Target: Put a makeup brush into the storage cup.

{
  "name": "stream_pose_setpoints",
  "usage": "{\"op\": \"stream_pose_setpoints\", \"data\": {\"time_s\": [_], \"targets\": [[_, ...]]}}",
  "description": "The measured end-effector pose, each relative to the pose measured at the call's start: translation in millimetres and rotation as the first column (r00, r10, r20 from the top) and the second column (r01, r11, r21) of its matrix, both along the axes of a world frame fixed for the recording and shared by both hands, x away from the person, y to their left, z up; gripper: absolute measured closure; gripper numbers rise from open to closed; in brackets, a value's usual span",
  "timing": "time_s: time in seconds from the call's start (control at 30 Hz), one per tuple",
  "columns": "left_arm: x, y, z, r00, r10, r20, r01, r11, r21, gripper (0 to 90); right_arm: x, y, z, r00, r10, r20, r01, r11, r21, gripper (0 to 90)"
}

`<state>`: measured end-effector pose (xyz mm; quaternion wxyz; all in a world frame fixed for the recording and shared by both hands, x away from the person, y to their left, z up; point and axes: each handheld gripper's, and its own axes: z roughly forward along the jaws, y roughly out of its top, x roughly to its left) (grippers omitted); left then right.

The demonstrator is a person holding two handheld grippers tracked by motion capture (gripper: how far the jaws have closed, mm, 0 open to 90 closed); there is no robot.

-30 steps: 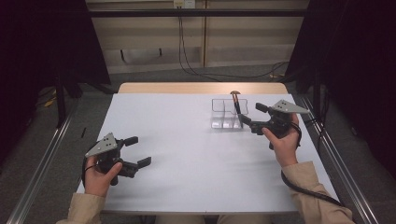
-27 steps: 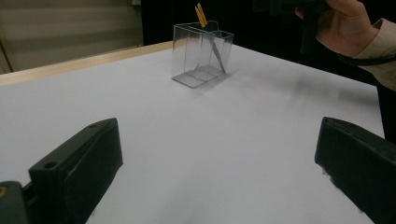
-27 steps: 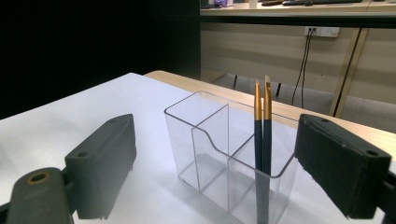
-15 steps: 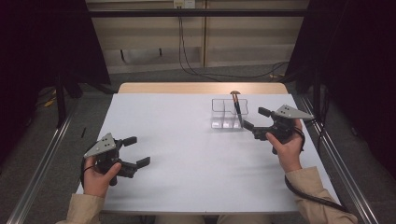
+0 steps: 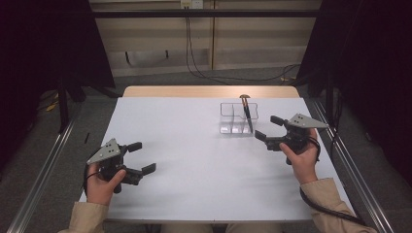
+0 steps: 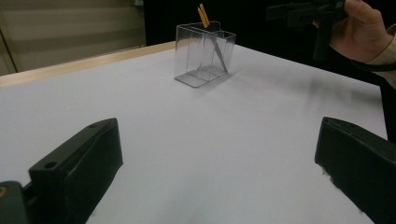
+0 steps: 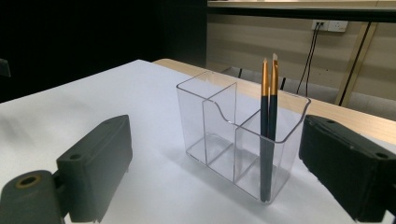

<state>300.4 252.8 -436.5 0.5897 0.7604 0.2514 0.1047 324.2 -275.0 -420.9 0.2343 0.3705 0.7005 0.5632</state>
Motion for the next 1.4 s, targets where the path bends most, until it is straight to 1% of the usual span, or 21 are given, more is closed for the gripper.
{"op": "stream_pose_setpoints", "data": {"time_s": [0.5, 0.83, 1.23, 1.33, 1.4], "targets": [[0.0, -1.0, 0.1, 1.0000, -0.002, -0.001, 0.002, 1.0000, 0.000, 0.7, -10.4, -8.6, -4.2, 1.0000, -0.006, -0.001, 0.006, 1.000, -0.011, 8.4], [0.3, -1.0, 0.2, 1.0000, -0.003, 0.000, 0.003, 1.0000, 0.000, 0.7, -19.7, -15.9, -3.1, 0.9999, -0.010, 0.001, 0.010, 1.000, -0.004, 8.2], [-0.3, -0.6, 0.4, 1.0000, -0.001, 0.001, 0.001, 1.0000, -0.001, 0.7, -29.3, -22.6, -2.7, 0.9999, -0.011, 0.008, 0.011, 1.000, -0.010, 8.0], [-0.5, -1.0, 0.1, 1.0000, -0.002, -0.002, 0.002, 1.0000, -0.002, 0.7, -31.3, -23.8, -3.6, 1.0000, -0.007, 0.003, 0.007, 1.000, -0.017, 8.0], [-0.3, -0.5, 0.3, 1.0000, 0.000, 0.001, 0.000, 1.0000, 0.000, 0.7, -32.8, -24.1, -4.2, 0.9999, -0.013, 0.001, 0.013, 1.000, -0.016, 8.0]]}}
